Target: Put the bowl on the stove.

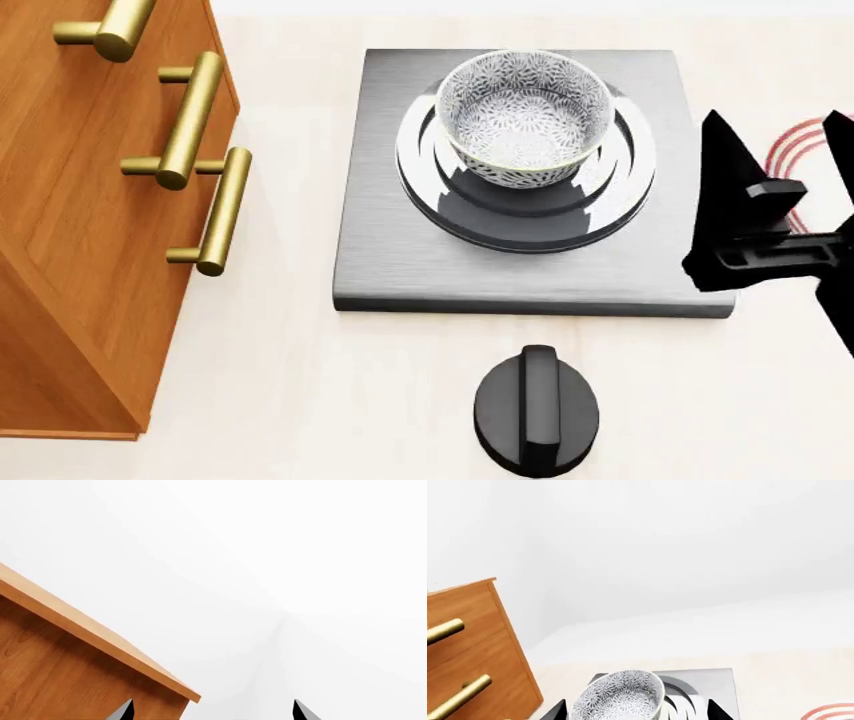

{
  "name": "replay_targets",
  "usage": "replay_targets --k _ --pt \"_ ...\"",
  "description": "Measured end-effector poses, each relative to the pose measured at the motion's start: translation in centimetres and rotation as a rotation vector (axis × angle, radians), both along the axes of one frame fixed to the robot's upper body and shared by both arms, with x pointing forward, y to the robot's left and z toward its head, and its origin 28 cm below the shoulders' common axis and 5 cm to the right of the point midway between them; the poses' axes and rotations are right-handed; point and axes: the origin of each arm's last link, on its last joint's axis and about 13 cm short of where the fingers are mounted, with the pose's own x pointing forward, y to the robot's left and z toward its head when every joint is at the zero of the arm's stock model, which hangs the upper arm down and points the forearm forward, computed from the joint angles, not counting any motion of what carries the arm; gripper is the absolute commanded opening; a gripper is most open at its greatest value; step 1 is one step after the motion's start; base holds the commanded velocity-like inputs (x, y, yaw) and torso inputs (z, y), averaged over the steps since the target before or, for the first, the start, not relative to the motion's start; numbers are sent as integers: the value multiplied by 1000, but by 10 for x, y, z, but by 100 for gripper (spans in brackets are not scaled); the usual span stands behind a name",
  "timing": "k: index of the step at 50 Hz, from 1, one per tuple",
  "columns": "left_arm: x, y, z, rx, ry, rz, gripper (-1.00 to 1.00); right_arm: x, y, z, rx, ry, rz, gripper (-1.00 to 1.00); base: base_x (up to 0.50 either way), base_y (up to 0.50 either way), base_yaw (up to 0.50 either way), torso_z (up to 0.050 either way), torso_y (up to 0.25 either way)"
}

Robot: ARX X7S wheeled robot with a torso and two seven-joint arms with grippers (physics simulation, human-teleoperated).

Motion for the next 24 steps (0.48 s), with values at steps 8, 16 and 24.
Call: replay_targets --k 8,16,24 --pt "0 0 0 1 0 -2 100 -14 -1 -3 88 -92 -18 100 0 0 0 0 0" --pt "0 -1 0 2 -1 -6 100 -25 -1 -3 172 -192 -20 100 0 0 0 0 0" --pt "0 -1 0 3 -2 -9 100 -33 -1 -1 233 -271 -15 100 0 0 0 0 0"
